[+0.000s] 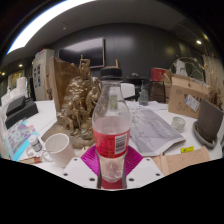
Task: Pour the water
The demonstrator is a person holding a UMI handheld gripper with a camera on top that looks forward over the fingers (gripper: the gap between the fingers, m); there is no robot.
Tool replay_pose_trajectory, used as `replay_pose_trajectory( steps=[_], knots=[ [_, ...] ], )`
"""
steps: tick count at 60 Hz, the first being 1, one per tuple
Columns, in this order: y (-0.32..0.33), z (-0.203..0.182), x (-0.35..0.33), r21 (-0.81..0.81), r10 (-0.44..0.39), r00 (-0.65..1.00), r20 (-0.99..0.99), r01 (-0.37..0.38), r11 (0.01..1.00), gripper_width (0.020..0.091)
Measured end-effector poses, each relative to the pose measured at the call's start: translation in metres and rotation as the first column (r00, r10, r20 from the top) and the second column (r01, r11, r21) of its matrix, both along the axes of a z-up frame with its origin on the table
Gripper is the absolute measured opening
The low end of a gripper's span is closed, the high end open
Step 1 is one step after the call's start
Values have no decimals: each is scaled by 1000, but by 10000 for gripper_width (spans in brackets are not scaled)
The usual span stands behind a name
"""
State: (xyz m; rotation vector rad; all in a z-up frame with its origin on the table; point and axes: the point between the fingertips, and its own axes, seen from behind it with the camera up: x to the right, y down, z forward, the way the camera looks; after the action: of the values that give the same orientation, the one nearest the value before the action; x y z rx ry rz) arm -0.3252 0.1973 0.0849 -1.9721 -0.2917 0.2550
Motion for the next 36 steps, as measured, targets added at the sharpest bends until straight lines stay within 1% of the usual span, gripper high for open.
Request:
replay_pose_trajectory(
  steps=[4,6,8,17,19,22,23,24,26,36],
  knots=[
    [-2,-11,5,-16,-8,1000,-18,8,1000,296],
    [-2,-8,6,13,-6,1000,-27,6,1000,307],
    [-4,-9,7,18,-6,1000,-24,7,1000,334],
    [-13,-8,7,19,-1,1000,3,1,1000,501],
    [-16,-7,8,13,-4,1000,10,4,1000,605],
    [-21,-2,10,6,-12,1000,6,12,1000,802],
    [-23,0,11,0,-18,1000,4,18,1000,852],
    [-25,2,13,-6,-27,1000,3,27,1000,868],
    [-31,7,14,-20,-39,999,-1,39,999,845],
    [-90,47,20,-68,-107,994,2,106,992,855]
  ],
)
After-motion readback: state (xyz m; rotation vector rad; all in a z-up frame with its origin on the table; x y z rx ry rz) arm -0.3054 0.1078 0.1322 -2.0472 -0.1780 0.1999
